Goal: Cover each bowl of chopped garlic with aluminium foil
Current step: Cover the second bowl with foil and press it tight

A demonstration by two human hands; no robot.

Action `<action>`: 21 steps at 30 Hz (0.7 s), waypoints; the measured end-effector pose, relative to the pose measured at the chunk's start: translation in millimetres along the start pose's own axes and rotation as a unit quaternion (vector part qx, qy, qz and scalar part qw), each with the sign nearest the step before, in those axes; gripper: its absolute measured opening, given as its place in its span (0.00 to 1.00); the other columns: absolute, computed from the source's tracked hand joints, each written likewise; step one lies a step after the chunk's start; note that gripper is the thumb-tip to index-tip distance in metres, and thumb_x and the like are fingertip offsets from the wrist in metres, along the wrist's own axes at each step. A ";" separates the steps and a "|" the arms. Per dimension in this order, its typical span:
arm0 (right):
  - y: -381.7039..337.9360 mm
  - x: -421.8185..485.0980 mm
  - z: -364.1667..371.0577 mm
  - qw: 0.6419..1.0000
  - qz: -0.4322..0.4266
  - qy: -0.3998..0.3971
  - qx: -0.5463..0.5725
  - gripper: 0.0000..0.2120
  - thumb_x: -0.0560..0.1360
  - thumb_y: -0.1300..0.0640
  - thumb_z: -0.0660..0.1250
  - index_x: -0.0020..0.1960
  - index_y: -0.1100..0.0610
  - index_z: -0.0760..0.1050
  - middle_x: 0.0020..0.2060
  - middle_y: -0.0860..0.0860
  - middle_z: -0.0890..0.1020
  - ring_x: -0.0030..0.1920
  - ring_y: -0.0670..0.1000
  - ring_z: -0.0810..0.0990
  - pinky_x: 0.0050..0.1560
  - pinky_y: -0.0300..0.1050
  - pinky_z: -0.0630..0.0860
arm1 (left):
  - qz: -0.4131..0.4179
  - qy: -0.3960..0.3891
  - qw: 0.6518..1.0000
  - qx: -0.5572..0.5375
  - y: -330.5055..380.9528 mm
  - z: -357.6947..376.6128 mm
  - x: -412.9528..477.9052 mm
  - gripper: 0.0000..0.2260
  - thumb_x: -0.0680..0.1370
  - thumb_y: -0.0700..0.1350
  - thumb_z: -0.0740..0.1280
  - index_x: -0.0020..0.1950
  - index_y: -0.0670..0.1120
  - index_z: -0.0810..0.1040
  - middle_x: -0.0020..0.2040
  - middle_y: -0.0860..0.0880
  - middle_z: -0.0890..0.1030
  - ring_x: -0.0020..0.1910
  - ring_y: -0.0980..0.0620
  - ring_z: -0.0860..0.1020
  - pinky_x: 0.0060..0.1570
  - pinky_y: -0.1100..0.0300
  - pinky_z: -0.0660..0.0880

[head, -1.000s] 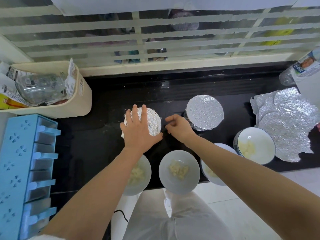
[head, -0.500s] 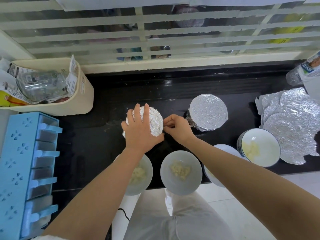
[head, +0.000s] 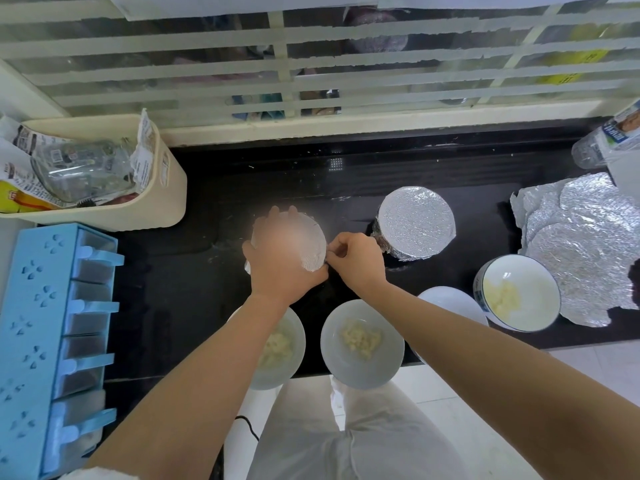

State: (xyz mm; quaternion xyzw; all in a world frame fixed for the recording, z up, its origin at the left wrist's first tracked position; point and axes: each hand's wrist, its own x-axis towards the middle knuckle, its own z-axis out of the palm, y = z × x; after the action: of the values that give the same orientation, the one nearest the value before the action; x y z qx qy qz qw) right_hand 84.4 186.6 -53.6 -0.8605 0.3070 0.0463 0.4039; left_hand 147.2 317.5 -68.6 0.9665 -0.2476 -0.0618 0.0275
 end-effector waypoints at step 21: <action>1.6 -1.3 -8.1 0.956 0.160 -0.099 0.226 0.08 0.72 0.58 0.67 0.43 0.59 0.84 0.42 0.54 0.85 0.42 0.49 0.77 0.47 0.44 0.74 | 0.048 -0.023 0.999 0.005 -6.6 -3.7 4.4 0.51 0.63 0.73 0.65 0.79 0.48 0.55 0.77 0.42 0.60 0.73 0.38 0.62 0.61 0.37 0.67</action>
State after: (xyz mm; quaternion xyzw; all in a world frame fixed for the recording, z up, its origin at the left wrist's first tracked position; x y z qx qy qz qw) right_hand 81.1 180.6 -48.8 -0.6772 0.4014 0.1249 0.6039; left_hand 154.7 321.3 -65.9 0.9519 -0.2948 -0.0814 0.0203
